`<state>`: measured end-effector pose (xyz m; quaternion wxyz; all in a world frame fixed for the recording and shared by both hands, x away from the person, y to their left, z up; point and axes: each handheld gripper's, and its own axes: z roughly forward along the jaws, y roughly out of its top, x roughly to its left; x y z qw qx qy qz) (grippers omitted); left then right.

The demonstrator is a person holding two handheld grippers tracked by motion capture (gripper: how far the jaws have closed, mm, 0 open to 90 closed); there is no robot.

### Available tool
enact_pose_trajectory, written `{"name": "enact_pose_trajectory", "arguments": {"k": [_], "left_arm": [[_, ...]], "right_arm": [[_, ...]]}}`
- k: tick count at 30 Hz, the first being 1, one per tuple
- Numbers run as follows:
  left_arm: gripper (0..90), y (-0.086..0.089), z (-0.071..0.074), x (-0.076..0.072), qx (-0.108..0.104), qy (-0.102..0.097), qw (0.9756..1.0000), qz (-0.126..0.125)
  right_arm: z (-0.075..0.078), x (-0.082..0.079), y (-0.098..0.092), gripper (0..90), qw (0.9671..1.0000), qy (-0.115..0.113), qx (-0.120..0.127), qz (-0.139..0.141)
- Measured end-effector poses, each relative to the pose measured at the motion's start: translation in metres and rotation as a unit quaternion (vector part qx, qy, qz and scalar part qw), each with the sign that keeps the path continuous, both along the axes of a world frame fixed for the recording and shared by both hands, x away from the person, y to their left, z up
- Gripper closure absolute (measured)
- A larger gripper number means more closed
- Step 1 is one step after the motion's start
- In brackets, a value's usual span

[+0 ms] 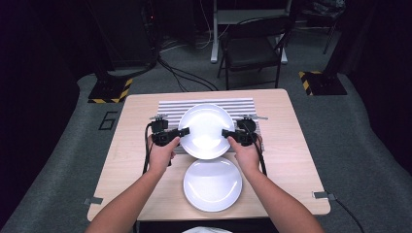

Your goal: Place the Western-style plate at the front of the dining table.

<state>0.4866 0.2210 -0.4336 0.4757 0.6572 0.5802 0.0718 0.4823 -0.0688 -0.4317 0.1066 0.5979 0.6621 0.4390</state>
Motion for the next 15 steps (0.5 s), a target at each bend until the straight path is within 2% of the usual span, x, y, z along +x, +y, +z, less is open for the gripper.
{"name": "enact_pose_trajectory", "arguments": {"k": [11,15], "left_arm": [[56.4,0.000,-0.008,0.012,0.001,0.004,0.9999,0.011],[58.7,-0.001,-0.008,0.016,0.000,0.006,0.9998,0.020]], "right_arm": [[0.002,0.010,0.002,51.5,0.9999,-0.006,-0.007,-0.006],[0.000,0.014,0.002,55.4,0.9999,-0.007,-0.009,-0.011]]}}
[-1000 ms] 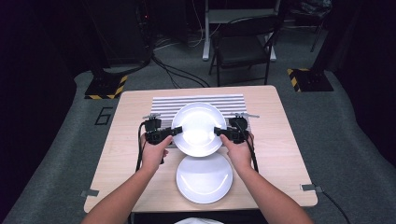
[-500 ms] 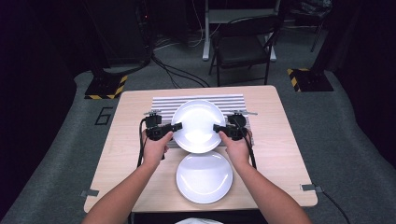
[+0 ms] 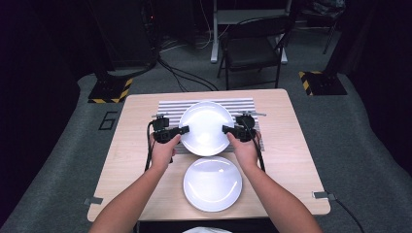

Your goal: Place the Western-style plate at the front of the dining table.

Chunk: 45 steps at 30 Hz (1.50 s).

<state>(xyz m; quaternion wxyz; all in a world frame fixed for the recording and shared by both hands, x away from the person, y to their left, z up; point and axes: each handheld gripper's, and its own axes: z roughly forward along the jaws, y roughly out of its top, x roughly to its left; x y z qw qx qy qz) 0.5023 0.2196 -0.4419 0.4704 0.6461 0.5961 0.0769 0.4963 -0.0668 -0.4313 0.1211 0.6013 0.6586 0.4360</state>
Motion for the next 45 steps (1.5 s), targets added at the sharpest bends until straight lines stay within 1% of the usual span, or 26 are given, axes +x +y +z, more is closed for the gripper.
{"name": "enact_pose_trajectory", "arguments": {"k": [2,4,5,6,9,10,11,17,19,23,27,30,34,35,36,39,41,45], "left_arm": [[59.1,0.000,0.000,0.001,0.004,-0.001,1.0000,-0.004],[59.4,0.000,0.000,0.003,0.004,-0.003,1.0000,-0.005],[59.4,0.000,0.001,0.004,0.001,-0.003,1.0000,-0.002],[59.4,0.000,0.001,0.005,0.001,-0.003,1.0000,-0.001],[59.4,-0.001,0.000,0.008,0.003,-0.004,1.0000,-0.002],[59.4,-0.001,0.000,0.009,0.003,-0.004,1.0000,-0.001],[59.4,-0.002,0.000,0.010,0.001,-0.006,1.0000,0.001],[59.3,-0.004,-0.006,0.015,0.010,-0.002,0.9999,0.002],[59.3,-0.005,-0.008,0.017,0.012,-0.001,0.9999,0.002],[59.3,-0.005,-0.010,0.020,0.014,-0.001,0.9999,0.001],[59.3,-0.004,-0.010,0.023,0.014,0.000,0.9999,0.006],[59.3,-0.003,-0.010,0.027,0.018,-0.002,0.9998,0.008],[59.2,-0.003,-0.008,0.029,0.020,-0.002,0.9998,0.009],[59.2,-0.003,-0.007,0.030,0.021,-0.005,0.9997,0.009],[59.3,-0.003,-0.006,0.031,0.022,-0.004,0.9997,0.010],[59.2,-0.002,-0.005,0.033,0.018,-0.008,0.9998,0.010],[59.3,-0.003,-0.007,0.034,0.019,-0.009,0.9997,0.010],[59.3,-0.004,-0.011,0.037,0.020,-0.003,0.9998,0.010]], "right_arm": [[-0.002,0.002,-0.001,56.0,1.0000,0.003,0.000,-0.003],[-0.004,0.004,-0.001,56.2,1.0000,0.004,-0.001,-0.004],[-0.004,0.005,-0.001,56.2,1.0000,0.006,0.001,-0.005],[-0.005,0.006,-0.002,56.2,1.0000,0.004,0.001,-0.004],[-0.007,0.008,-0.001,56.2,0.9999,0.009,0.004,-0.007],[-0.009,0.009,-0.002,56.1,0.9999,0.008,0.001,-0.008],[-0.009,0.009,-0.002,56.1,0.9999,0.008,0.001,-0.008],[-0.012,0.014,-0.002,56.1,0.9998,0.010,0.006,-0.014],[-0.014,0.017,-0.002,56.2,0.9999,0.008,0.003,-0.015],[-0.015,0.019,-0.001,56.1,0.9998,0.011,0.003,-0.016],[-0.014,0.021,0.001,56.1,0.9999,0.007,-0.007,-0.014],[-0.012,0.024,0.002,56.1,0.9999,0.004,-0.009,-0.012],[-0.011,0.026,0.004,56.0,0.9999,0.001,-0.010,-0.013],[-0.011,0.026,0.004,56.0,0.9998,0.004,-0.011,-0.014],[-0.011,0.028,0.005,56.0,0.9999,0.000,-0.008,-0.015],[-0.011,0.029,0.004,56.0,0.9999,0.002,-0.006,-0.014],[-0.013,0.031,0.003,56.0,0.9999,0.001,-0.008,-0.012],[-0.015,0.033,0.003,56.0,0.9999,0.003,-0.006,-0.016]]}}
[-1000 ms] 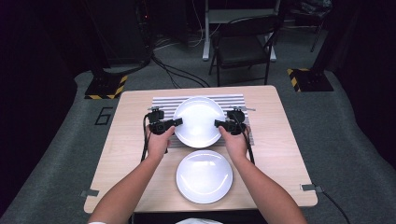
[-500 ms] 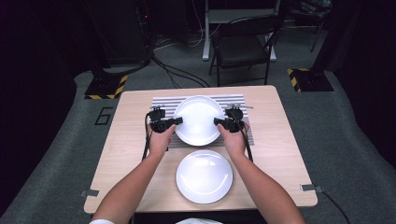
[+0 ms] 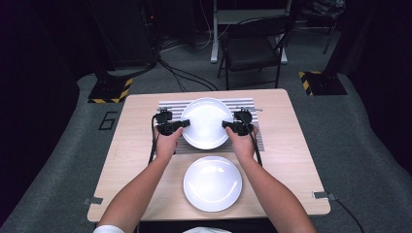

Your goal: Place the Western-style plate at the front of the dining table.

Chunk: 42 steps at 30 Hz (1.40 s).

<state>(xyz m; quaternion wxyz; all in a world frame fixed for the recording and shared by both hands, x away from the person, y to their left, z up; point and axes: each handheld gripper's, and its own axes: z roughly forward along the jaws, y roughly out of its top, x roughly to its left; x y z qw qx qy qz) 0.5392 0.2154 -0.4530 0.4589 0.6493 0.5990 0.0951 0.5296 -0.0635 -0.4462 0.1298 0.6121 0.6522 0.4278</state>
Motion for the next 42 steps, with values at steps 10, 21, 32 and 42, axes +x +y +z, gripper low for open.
{"name": "enact_pose_trajectory", "arguments": {"k": [10,21,32,42], "left_arm": [[59.2,-0.005,-0.001,0.006,0.005,-0.003,1.0000,-0.001],[59.3,-0.008,-0.006,0.015,0.010,-0.003,0.9999,-0.002],[59.6,-0.004,-0.003,0.023,0.008,-0.003,1.0000,0.001],[59.6,-0.004,-0.003,0.029,0.006,-0.001,1.0000,0.005]], "right_arm": [[-0.005,0.006,-0.002,56.0,0.9999,0.003,-0.005,-0.009],[-0.007,0.015,-0.002,56.0,0.9998,0.001,-0.017,-0.013],[-0.006,0.022,0.002,56.0,0.9996,-0.003,-0.024,-0.012],[0.001,0.028,0.003,56.0,0.9995,-0.008,-0.029,-0.010]]}}
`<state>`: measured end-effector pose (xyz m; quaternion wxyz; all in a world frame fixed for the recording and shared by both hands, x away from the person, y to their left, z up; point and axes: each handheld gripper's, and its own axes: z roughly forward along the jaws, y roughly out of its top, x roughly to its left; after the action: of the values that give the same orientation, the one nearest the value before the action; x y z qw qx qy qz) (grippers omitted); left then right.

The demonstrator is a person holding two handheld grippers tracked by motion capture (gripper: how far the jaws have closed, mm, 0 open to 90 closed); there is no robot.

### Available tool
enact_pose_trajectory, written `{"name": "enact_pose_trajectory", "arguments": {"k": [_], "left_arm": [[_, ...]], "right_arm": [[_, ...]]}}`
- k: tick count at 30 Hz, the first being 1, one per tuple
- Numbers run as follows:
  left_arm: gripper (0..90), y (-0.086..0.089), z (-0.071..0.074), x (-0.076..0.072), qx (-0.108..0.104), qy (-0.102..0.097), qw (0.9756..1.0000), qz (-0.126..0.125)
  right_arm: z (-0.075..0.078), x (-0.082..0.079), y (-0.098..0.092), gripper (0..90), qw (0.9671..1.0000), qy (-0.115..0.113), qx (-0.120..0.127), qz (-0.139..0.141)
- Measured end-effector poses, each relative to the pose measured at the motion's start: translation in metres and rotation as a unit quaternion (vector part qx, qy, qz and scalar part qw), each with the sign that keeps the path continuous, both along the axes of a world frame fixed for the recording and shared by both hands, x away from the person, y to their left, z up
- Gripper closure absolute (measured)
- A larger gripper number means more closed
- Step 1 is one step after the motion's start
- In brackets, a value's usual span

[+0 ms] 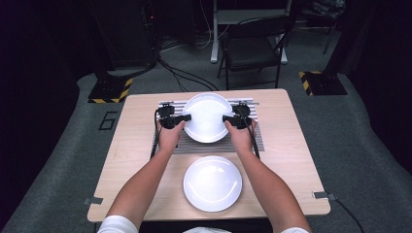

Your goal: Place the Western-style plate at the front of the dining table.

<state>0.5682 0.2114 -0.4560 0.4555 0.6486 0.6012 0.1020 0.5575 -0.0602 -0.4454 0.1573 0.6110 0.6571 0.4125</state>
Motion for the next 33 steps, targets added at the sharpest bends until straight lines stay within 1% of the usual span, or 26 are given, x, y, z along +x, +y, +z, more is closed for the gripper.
{"name": "enact_pose_trajectory", "arguments": {"k": [2,5,8,11,12,13,14,17,19,21,23,24,25,27,29,30,33], "left_arm": [[59.6,-0.001,-0.002,0.001,0.000,0.003,1.0000,-0.001],[59.6,-0.001,-0.003,0.001,0.001,0.002,1.0000,0.002],[59.6,-0.001,-0.005,0.002,0.002,0.002,1.0000,0.004],[59.5,-0.001,-0.006,0.002,0.009,0.001,0.9999,0.006],[59.5,-0.001,-0.007,0.003,0.009,0.000,0.9999,0.007],[59.5,-0.001,-0.007,0.003,0.010,0.000,0.9999,0.008],[59.4,-0.001,-0.007,0.003,0.011,-0.001,0.9999,0.009],[59.5,-0.001,-0.008,0.003,0.012,-0.002,0.9999,0.009],[59.5,-0.002,-0.009,0.004,0.013,-0.002,0.9999,0.008],[59.5,-0.003,-0.010,0.004,0.015,-0.001,0.9999,0.006],[59.5,-0.004,-0.012,0.004,0.017,0.001,0.9999,0.004],[59.5,-0.004,-0.013,0.004,0.017,0.001,0.9998,0.003],[59.5,-0.005,-0.015,0.005,0.018,0.004,0.9998,0.004],[59.5,-0.006,-0.018,0.005,0.022,0.004,0.9998,0.004],[59.5,-0.007,-0.022,0.005,0.021,0.008,0.9997,0.005],[59.5,-0.008,-0.024,0.005,0.022,0.010,0.9997,0.006],[59.5,-0.009,-0.027,0.006,0.027,0.012,0.9996,0.004]], "right_arm": [[0.000,0.001,0.001,56.0,1.0000,-0.002,-0.002,-0.002],[-0.003,0.002,0.001,56.0,1.0000,0.005,-0.005,-0.004],[-0.006,0.002,0.002,56.0,0.9999,0.006,-0.008,-0.004],[-0.007,0.003,0.003,56.0,0.9999,0.006,-0.008,-0.005],[-0.007,0.003,0.004,56.0,0.9999,0.010,-0.007,-0.007],[-0.009,0.003,0.004,55.9,0.9999,0.009,-0.011,-0.004],[-0.009,0.003,0.005,55.9,0.9998,0.012,-0.010,-0.007],[-0.012,0.004,0.006,55.9,0.9998,0.010,-0.018,-0.006],[-0.013,0.005,0.006,55.9,0.9998,0.010,-0.018,-0.007],[-0.014,0.005,0.006,55.9,0.9996,0.009,-0.026,-0.007],[-0.015,0.006,0.006,55.9,0.9995,0.010,-0.026,-0.012],[-0.016,0.006,0.006,55.9,0.9995,0.011,-0.026,-0.012],[-0.017,0.006,0.006,55.9,0.9995,0.011,-0.027,-0.012],[-0.019,0.006,0.005,55.8,0.9995,0.014,-0.024,-0.013],[-0.022,0.006,0.005,55.9,0.9994,0.018,-0.024,-0.015],[-0.025,0.007,0.004,55.9,0.9995,0.015,-0.027,-0.011],[-0.029,0.007,0.003,55.9,0.9993,0.021,-0.027,-0.014]]}}
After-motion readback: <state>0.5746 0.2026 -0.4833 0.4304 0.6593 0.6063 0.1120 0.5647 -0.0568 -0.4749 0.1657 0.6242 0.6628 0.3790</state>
